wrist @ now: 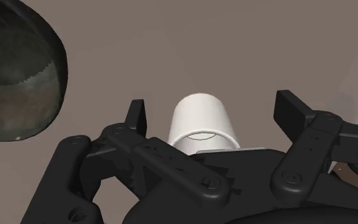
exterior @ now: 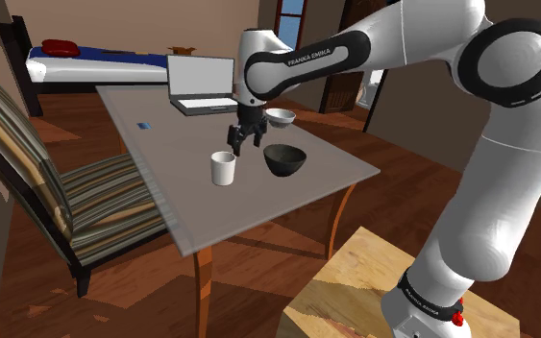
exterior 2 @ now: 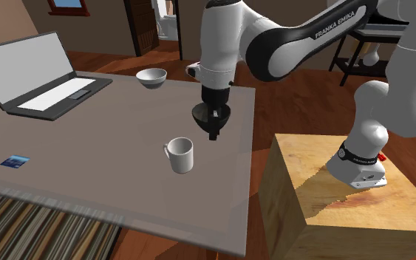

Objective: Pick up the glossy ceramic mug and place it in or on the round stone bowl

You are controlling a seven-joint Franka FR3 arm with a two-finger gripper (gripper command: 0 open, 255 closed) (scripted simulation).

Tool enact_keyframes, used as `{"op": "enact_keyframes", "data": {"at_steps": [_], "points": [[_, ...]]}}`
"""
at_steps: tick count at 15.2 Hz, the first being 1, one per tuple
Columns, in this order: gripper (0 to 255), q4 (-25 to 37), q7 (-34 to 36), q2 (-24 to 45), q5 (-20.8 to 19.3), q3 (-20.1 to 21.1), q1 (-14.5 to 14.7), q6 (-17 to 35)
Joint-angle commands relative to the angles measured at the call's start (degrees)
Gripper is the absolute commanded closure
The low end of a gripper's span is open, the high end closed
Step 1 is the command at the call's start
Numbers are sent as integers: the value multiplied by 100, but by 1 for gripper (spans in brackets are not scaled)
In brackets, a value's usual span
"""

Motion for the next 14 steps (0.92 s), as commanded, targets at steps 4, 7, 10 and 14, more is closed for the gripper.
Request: {"op": "enact_keyframes", "data": {"at_steps": [4, 7, 10, 14], "points": [[0, 1105, 228, 1158, -192, 32, 146, 18], [0, 1908, 335, 1880, -292, 25, 270, -82], [0, 2417, 385, 2361, -348, 6, 352, -120], [0, 2286, 403, 2475, -374, -11, 345, 125]]}}
